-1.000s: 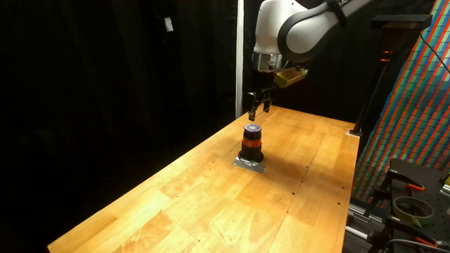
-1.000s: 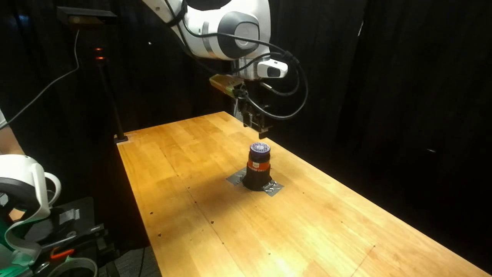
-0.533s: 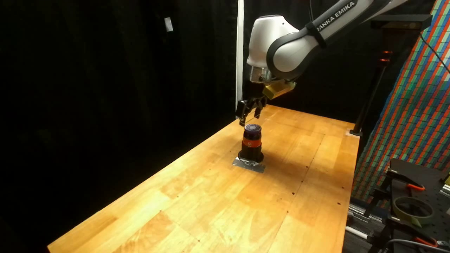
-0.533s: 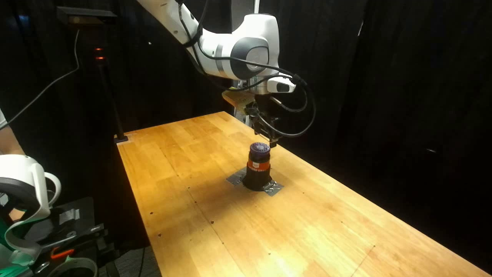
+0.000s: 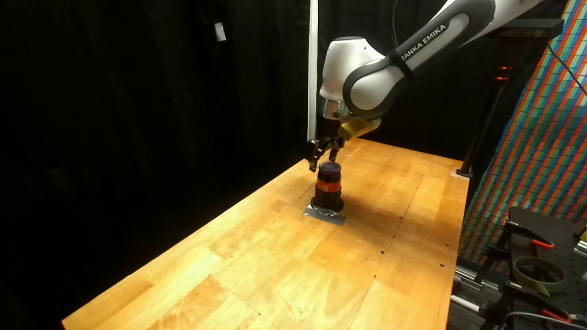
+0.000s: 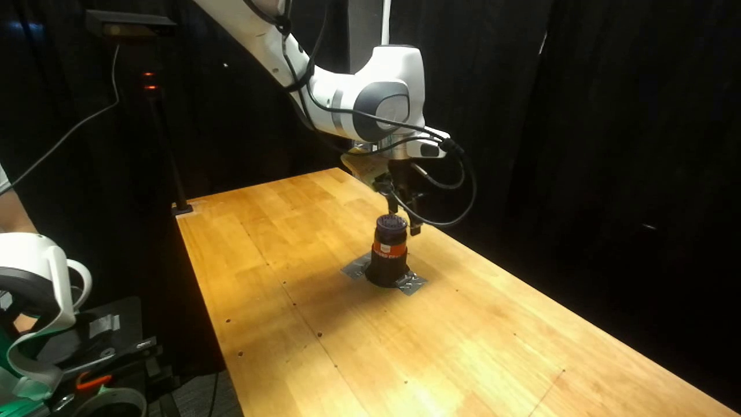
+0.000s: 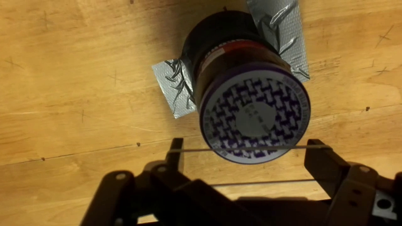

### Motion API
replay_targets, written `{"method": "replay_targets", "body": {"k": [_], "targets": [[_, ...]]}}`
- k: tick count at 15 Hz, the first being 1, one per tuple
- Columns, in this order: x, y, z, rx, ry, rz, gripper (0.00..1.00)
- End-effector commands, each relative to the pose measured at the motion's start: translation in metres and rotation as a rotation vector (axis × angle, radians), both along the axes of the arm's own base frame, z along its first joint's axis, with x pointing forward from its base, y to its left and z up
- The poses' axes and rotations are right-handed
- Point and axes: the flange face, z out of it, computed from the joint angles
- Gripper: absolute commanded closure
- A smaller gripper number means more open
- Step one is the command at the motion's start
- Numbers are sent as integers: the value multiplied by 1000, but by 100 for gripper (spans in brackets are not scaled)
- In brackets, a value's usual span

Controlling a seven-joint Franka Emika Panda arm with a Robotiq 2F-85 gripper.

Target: Put a rubber band around the cup

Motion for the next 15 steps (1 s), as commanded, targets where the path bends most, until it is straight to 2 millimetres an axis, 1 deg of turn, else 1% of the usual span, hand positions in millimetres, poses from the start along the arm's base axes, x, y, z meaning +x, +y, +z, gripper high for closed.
{"method": "replay_targets", "body": {"k": [1, 7, 9, 11, 15], "targets": [[8, 1, -5, 23, -1, -24, 0], [8, -3, -18, 53, 22, -60, 0], [6, -4, -22, 61, 51, -59, 0], [-1, -4, -21, 81, 95, -48, 0], [-14, -6, -12, 121, 183, -29, 0]]}}
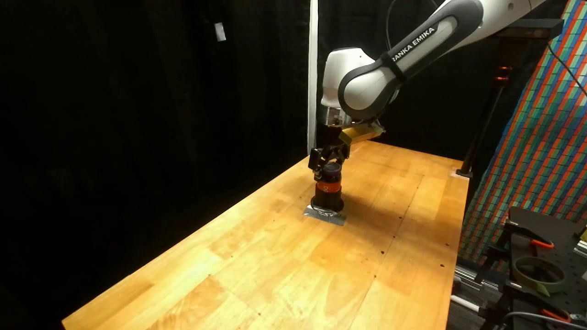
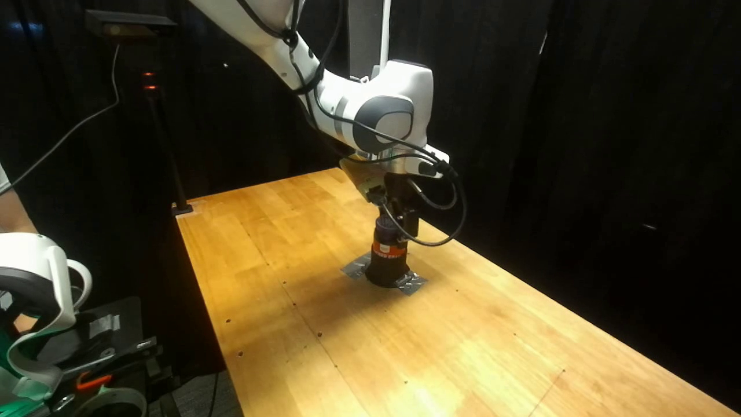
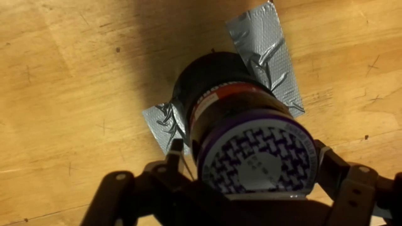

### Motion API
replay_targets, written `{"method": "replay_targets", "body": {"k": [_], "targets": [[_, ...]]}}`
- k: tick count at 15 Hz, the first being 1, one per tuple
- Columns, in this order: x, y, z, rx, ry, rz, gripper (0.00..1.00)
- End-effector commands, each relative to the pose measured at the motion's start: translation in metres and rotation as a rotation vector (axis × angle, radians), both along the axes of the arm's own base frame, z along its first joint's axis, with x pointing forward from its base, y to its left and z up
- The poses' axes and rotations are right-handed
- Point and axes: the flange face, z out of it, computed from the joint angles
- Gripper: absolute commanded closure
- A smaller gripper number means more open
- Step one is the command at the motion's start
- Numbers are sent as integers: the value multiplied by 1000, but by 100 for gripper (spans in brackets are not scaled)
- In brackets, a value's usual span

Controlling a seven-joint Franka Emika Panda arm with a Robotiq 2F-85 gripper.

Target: Put a rubber band around the cup

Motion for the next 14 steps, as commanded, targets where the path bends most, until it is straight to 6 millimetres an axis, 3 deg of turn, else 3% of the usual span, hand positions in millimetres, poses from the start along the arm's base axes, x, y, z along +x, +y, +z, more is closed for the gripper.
{"method": "replay_targets", "body": {"k": [1, 6, 14], "targets": [[-11, -2, 15, 63, 78, 33, 0], [-21, -13, 20, 118, 123, 26, 0], [-44, -18, 3, 149, 163, 28, 0]]}}
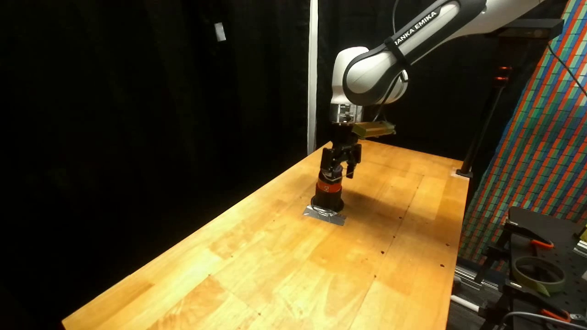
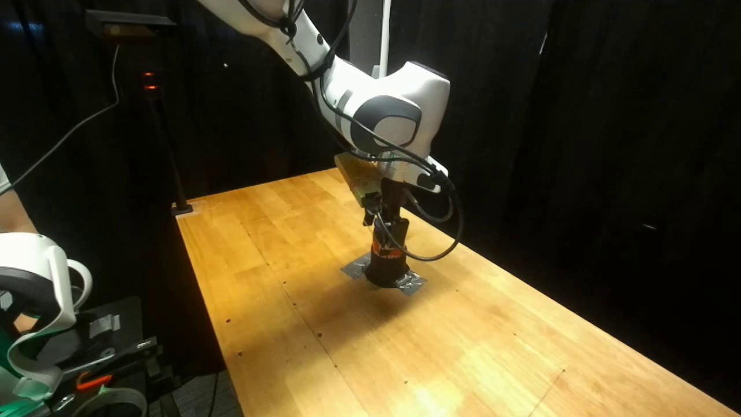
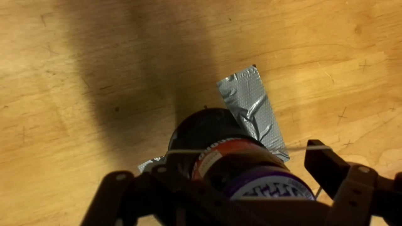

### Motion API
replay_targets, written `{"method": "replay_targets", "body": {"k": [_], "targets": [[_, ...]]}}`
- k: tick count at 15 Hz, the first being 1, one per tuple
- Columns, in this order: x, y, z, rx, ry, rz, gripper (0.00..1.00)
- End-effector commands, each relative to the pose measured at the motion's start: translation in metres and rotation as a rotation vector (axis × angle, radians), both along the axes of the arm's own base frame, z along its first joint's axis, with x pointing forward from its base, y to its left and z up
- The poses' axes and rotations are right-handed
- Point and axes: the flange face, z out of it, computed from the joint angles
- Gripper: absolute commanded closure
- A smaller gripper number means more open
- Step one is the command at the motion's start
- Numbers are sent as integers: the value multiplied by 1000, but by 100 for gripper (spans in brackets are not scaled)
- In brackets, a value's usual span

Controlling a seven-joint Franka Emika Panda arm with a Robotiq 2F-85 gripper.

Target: Put a rubber band around the cup

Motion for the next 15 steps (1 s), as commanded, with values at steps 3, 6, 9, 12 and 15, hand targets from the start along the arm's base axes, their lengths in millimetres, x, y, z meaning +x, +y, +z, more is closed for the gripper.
{"method": "replay_targets", "body": {"k": [3, 6, 9, 12, 15], "targets": [[-30, 3, 8, 10, 13, 22, 25], [-41, 6, 13, -10, -28, 33, 44], [-59, 10, 15, -20, -64, 49, 67], [-78, 14, 16, -34, -111, 60, 89], [-95, 17, 17, -60, -230, 57, 94]]}}
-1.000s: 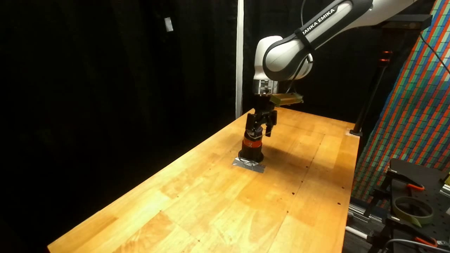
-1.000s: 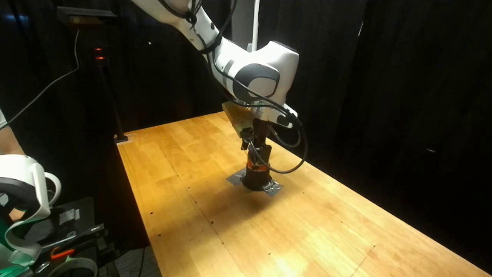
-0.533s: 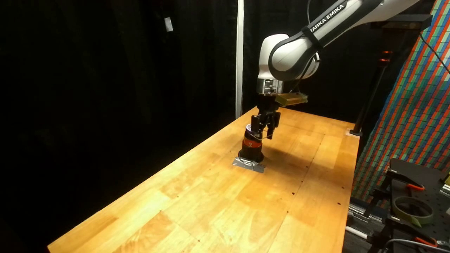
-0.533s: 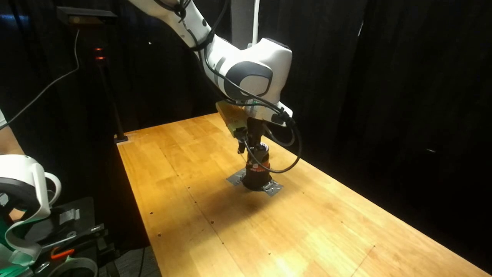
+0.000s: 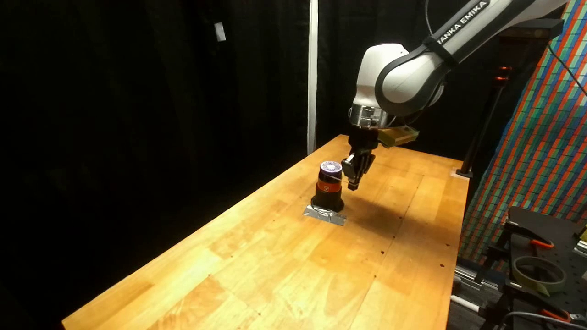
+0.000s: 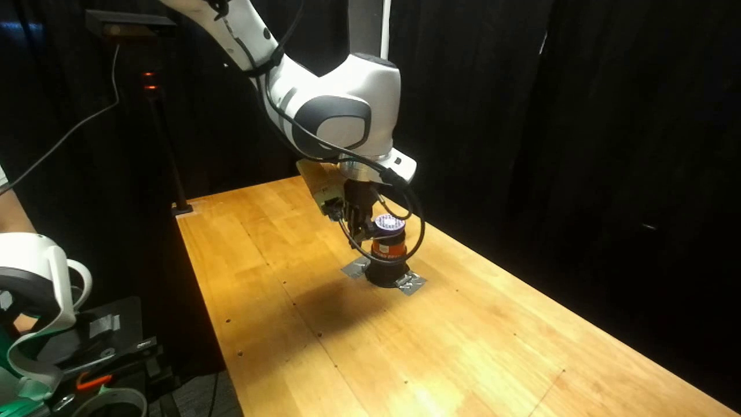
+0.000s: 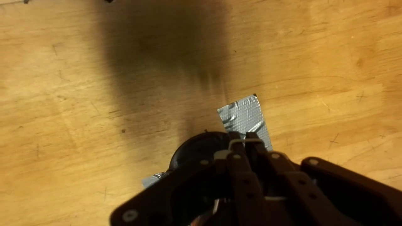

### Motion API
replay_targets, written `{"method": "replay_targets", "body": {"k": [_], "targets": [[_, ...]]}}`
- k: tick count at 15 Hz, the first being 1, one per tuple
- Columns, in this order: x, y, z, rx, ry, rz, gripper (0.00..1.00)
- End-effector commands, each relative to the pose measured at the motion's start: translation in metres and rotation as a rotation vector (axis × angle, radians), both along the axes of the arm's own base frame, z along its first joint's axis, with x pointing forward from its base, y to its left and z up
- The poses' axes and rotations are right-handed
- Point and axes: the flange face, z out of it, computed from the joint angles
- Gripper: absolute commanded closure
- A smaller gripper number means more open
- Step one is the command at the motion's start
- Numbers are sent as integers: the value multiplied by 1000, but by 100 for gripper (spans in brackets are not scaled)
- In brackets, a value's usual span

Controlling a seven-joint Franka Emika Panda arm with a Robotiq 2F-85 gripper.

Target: Put a rubber band around the cup

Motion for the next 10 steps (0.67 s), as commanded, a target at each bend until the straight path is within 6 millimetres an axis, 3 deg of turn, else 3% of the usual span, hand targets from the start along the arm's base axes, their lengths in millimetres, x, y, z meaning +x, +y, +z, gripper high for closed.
{"method": "replay_targets", "body": {"k": [1, 6, 10], "targets": [[-34, 5, 9, -30, -140, 14, 95], [-59, 8, 3, -47, -328, 23, 89], [-75, 2, -6, -60, -452, 19, 90]]}}
